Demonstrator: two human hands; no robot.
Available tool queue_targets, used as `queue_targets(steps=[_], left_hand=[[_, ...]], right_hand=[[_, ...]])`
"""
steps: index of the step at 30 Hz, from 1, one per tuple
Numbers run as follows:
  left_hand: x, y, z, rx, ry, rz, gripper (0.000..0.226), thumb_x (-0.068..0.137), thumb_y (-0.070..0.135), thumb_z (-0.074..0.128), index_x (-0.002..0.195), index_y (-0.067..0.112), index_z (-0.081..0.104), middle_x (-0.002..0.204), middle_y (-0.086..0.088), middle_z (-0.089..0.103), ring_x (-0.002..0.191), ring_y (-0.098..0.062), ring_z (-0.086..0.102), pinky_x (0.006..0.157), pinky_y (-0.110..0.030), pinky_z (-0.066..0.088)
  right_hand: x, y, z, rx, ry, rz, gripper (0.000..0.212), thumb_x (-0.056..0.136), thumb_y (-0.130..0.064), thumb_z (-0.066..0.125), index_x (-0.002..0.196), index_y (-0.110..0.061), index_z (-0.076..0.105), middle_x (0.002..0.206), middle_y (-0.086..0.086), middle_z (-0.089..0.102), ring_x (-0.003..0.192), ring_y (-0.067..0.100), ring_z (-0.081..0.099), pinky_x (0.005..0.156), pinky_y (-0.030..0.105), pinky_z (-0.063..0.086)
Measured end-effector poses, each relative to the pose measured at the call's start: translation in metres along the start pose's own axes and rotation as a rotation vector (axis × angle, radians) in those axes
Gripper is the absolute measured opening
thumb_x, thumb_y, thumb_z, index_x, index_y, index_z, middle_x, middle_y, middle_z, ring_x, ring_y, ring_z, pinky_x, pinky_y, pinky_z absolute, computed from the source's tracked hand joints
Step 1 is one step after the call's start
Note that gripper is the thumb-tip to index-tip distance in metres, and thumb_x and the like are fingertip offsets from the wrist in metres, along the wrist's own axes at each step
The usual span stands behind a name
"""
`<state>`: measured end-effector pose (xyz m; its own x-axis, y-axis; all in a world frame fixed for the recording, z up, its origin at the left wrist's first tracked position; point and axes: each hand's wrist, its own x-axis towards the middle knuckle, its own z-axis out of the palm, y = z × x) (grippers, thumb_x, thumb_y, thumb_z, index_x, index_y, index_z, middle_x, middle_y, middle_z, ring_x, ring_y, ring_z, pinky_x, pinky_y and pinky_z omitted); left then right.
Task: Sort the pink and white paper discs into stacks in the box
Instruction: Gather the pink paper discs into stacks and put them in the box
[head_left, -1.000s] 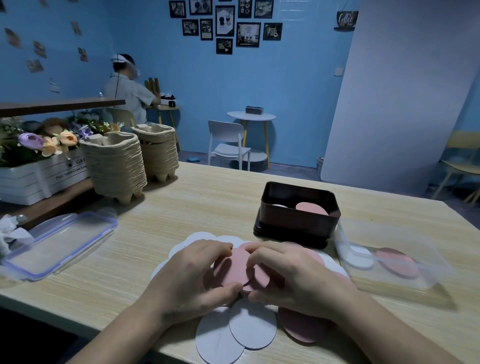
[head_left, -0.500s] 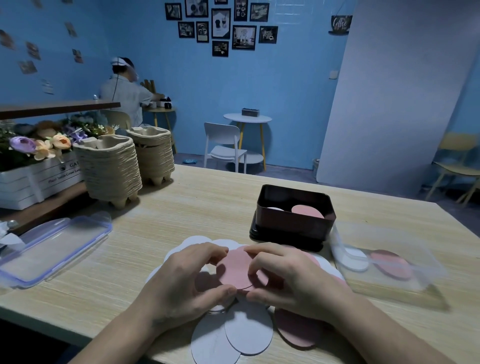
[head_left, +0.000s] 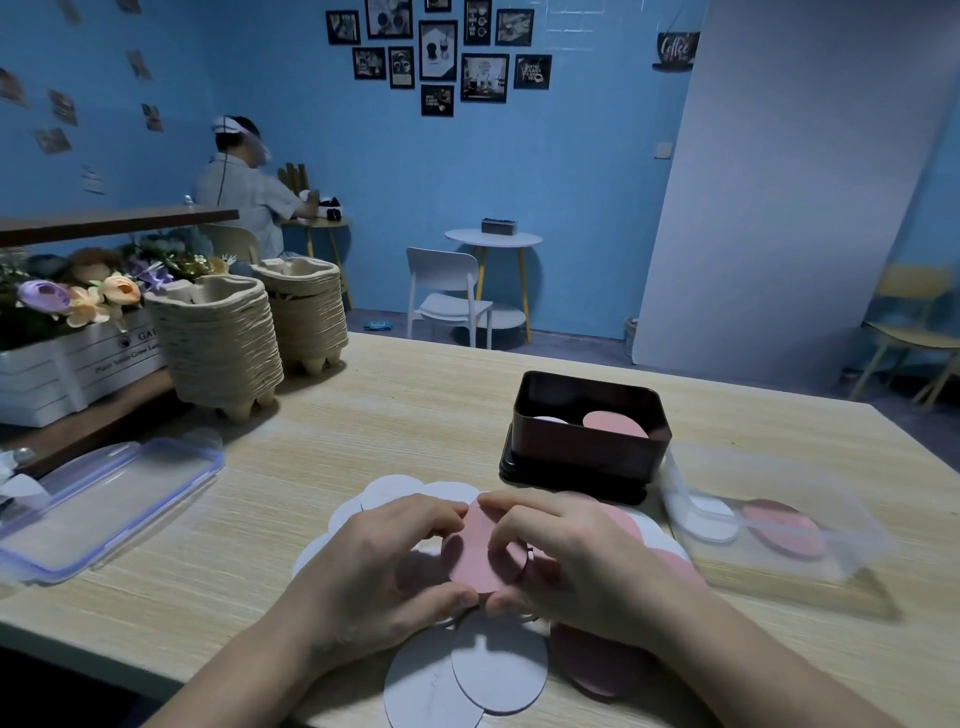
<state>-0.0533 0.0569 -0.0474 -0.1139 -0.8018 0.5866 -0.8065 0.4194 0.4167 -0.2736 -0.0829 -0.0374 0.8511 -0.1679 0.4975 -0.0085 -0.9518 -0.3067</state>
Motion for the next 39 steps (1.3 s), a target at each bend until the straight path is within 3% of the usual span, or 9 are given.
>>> queue_targets(steps=[3, 6, 10, 14, 18, 24, 31, 35, 39], left_hand=[[0.0, -0.002, 0.001, 0.012, 0.009, 0.019, 0.047, 0.086, 0.056, 0.079, 0.111, 0.018, 0.069, 0.114, 0.014, 0.072, 0.108, -0.006, 0.07, 0.083, -0.032, 0.057], [0.001, -0.003, 0.003, 0.036, 0.014, 0.048, 0.043, 0.084, 0.05, 0.084, 0.106, 0.016, 0.07, 0.113, 0.01, 0.073, 0.104, -0.01, 0.071, 0.081, -0.033, 0.057], [0.001, -0.006, 0.008, 0.086, -0.02, 0.065, 0.042, 0.083, 0.047, 0.086, 0.105, 0.015, 0.07, 0.116, 0.009, 0.073, 0.103, -0.011, 0.07, 0.08, -0.035, 0.058], [0.003, -0.004, 0.006, 0.131, -0.077, 0.059, 0.044, 0.085, 0.052, 0.079, 0.115, 0.022, 0.067, 0.114, 0.013, 0.071, 0.103, -0.008, 0.068, 0.081, -0.032, 0.058], [0.013, -0.001, -0.007, 0.125, -0.088, 0.038, 0.036, 0.09, 0.052, 0.071, 0.119, 0.033, 0.062, 0.109, 0.024, 0.065, 0.1, 0.004, 0.063, 0.081, -0.025, 0.054], [0.046, -0.015, -0.012, 0.104, -0.171, -0.07, 0.038, 0.087, 0.06, 0.069, 0.116, 0.036, 0.066, 0.107, 0.026, 0.065, 0.106, 0.002, 0.062, 0.085, -0.032, 0.055], [0.077, -0.035, 0.008, 0.033, -0.371, -0.141, 0.069, 0.071, 0.065, 0.077, 0.133, 0.041, 0.056, 0.125, 0.026, 0.058, 0.12, 0.008, 0.052, 0.101, -0.026, 0.048], [0.068, -0.042, 0.016, -0.055, -0.315, -0.137, 0.06, 0.073, 0.059, 0.083, 0.124, 0.035, 0.062, 0.116, 0.018, 0.067, 0.112, -0.002, 0.063, 0.096, -0.036, 0.055], [0.065, -0.043, 0.016, -0.1, -0.257, -0.132, 0.056, 0.076, 0.055, 0.085, 0.122, 0.029, 0.064, 0.115, 0.019, 0.07, 0.113, 0.002, 0.065, 0.094, -0.031, 0.056]], right_hand=[[0.002, 0.0, 0.001, 0.03, -0.007, 0.013, 0.034, 0.087, -0.052, 0.081, 0.094, -0.025, 0.061, 0.136, -0.003, 0.063, 0.092, 0.029, 0.073, 0.075, 0.037, 0.057], [0.005, -0.005, -0.004, 0.03, -0.027, 0.004, 0.033, 0.086, -0.046, 0.085, 0.09, -0.021, 0.064, 0.119, -0.004, 0.064, 0.077, 0.01, 0.059, 0.067, 0.032, 0.052], [0.007, -0.013, -0.01, -0.006, -0.087, -0.026, 0.03, 0.086, -0.039, 0.085, 0.088, -0.016, 0.066, 0.116, -0.001, 0.066, 0.09, -0.019, 0.046, 0.072, 0.012, 0.04], [0.005, -0.011, -0.013, -0.008, -0.082, 0.013, 0.033, 0.087, -0.049, 0.078, 0.088, -0.019, 0.065, 0.117, -0.005, 0.066, 0.086, -0.005, 0.053, 0.071, 0.027, 0.05], [-0.002, -0.001, -0.025, -0.009, -0.028, 0.101, 0.034, 0.082, -0.049, 0.083, 0.09, -0.021, 0.065, 0.127, -0.005, 0.065, 0.112, 0.007, 0.064, 0.085, 0.031, 0.054], [-0.008, 0.011, -0.037, -0.007, -0.003, 0.203, 0.032, 0.083, -0.047, 0.083, 0.09, -0.022, 0.063, 0.127, -0.008, 0.065, 0.114, -0.004, 0.059, 0.091, 0.023, 0.051], [-0.01, 0.023, -0.036, -0.006, 0.017, 0.31, 0.031, 0.081, -0.053, 0.081, 0.09, -0.031, 0.061, 0.128, -0.013, 0.063, 0.124, -0.004, 0.056, 0.096, 0.02, 0.047], [-0.009, 0.027, -0.032, -0.005, 0.005, 0.317, 0.032, 0.081, -0.052, 0.082, 0.09, -0.03, 0.061, 0.13, -0.012, 0.064, 0.125, -0.005, 0.055, 0.097, 0.022, 0.048], [-0.004, 0.027, -0.03, -0.013, -0.001, 0.301, 0.032, 0.081, -0.047, 0.085, 0.09, -0.028, 0.062, 0.13, -0.009, 0.065, 0.124, -0.005, 0.056, 0.096, 0.024, 0.049]])
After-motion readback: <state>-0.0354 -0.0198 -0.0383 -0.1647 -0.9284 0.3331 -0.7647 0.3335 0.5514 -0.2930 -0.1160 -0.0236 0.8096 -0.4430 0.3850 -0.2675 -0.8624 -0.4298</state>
